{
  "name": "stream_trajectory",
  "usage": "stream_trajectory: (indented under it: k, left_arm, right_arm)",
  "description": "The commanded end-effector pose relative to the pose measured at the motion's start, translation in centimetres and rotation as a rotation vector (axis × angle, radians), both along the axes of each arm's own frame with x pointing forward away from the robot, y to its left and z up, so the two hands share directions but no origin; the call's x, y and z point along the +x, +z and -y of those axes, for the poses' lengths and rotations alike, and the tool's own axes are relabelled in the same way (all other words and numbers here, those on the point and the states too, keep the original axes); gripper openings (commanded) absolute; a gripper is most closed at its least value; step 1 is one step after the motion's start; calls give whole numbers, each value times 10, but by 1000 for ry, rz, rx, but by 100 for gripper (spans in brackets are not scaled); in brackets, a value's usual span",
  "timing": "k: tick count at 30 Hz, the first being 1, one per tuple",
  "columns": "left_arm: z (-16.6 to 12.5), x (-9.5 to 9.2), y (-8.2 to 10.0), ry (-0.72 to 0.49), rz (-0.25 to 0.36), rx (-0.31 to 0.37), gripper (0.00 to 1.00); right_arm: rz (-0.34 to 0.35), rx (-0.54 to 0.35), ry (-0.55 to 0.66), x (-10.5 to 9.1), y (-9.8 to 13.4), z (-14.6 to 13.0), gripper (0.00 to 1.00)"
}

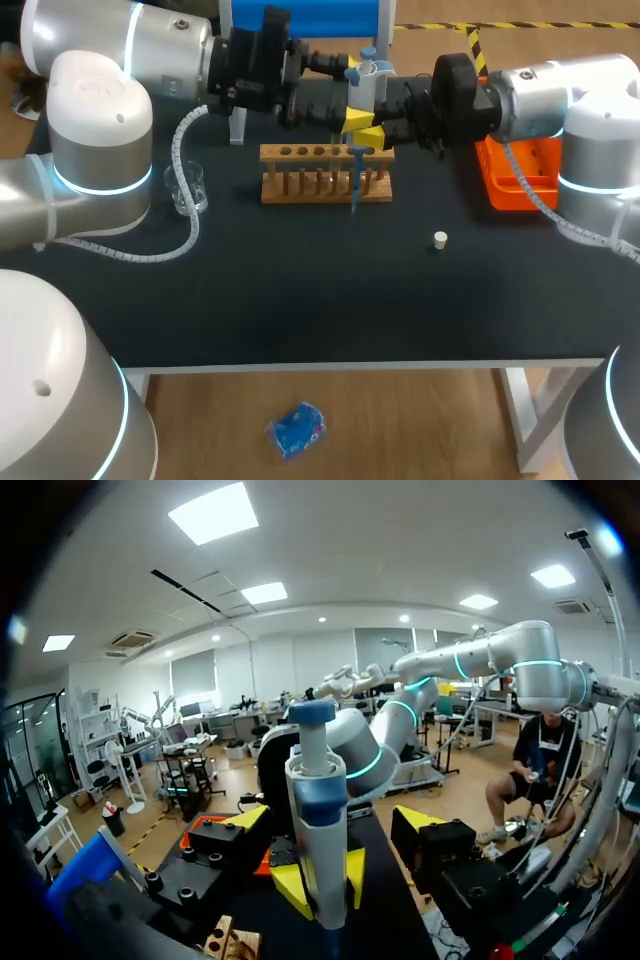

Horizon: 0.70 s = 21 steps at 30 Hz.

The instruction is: Invert the test tube, pick up the pipette, mount the tip to pipette, aspirate from beaker and dispense into the tube, eject the tip, return the pipette, and cap with the stopper.

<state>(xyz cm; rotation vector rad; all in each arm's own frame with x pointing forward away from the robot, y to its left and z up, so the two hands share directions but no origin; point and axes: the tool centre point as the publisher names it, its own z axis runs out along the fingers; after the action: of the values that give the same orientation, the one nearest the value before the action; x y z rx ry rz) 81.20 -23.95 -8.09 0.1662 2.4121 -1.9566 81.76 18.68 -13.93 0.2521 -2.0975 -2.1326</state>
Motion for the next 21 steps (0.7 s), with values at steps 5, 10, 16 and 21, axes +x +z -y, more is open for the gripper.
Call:
stream_trajectory:
  k: [5,10,16,21]
  left_arm:
    - [-1,0,0,0,1,0,100]
    - [-1,0,0,0,1,0,100]
    - [-1,0,0,0,1,0,100]
    - [-1,0,0,0,1,0,100]
  right_arm:
    - [10,4,-20,8,0,14,0]
    - [27,-3,-57,18,-1,34,0]
    - [41,-22,-143,39,-5,76,0]
    - [46,-28,-237,60,-7,116,0]
